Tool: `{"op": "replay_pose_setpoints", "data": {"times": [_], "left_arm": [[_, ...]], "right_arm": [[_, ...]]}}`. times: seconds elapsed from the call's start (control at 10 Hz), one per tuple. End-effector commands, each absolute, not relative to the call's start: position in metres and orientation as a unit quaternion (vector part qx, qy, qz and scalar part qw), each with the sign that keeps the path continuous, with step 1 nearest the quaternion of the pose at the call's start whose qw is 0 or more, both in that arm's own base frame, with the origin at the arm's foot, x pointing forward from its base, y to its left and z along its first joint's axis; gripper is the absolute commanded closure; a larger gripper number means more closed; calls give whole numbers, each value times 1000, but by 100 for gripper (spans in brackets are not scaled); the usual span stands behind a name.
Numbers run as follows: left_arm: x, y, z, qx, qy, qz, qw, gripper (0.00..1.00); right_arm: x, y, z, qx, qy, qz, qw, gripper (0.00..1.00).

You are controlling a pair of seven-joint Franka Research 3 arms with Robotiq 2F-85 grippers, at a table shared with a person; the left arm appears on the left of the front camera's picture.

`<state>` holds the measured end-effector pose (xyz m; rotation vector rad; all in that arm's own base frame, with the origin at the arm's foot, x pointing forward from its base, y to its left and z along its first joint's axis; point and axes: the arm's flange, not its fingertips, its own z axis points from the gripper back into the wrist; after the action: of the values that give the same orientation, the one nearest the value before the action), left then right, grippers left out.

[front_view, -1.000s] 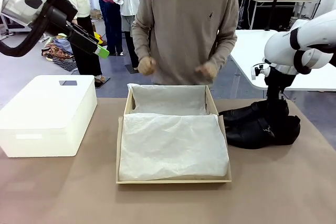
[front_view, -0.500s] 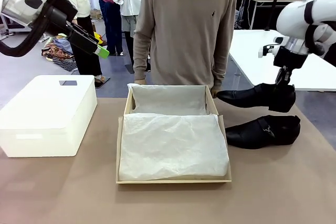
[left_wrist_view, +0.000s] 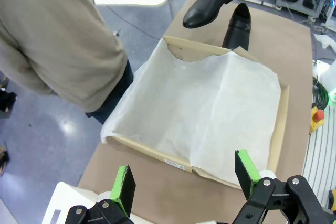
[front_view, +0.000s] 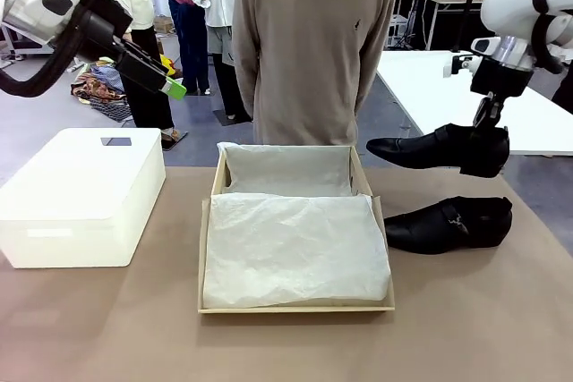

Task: Pack the shoes into the box.
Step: Place one shoe of the Shoes into the Shoes Box.

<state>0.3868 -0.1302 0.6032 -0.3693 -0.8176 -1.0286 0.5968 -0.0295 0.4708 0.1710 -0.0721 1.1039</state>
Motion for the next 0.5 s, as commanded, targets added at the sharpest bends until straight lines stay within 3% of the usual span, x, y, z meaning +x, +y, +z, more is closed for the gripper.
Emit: {"op": "replay_pose_setpoints", "data": {"times": [0.0,0.4], "left_arm": [[387,-128,599,-176,-382,-483,768,0],[387,-128,599,-176,-382,-483,768,0]], "right_arm": [[586,-9,490,61,-18,523,850,100],[575,55,510,35,1,565,825,100]]}}
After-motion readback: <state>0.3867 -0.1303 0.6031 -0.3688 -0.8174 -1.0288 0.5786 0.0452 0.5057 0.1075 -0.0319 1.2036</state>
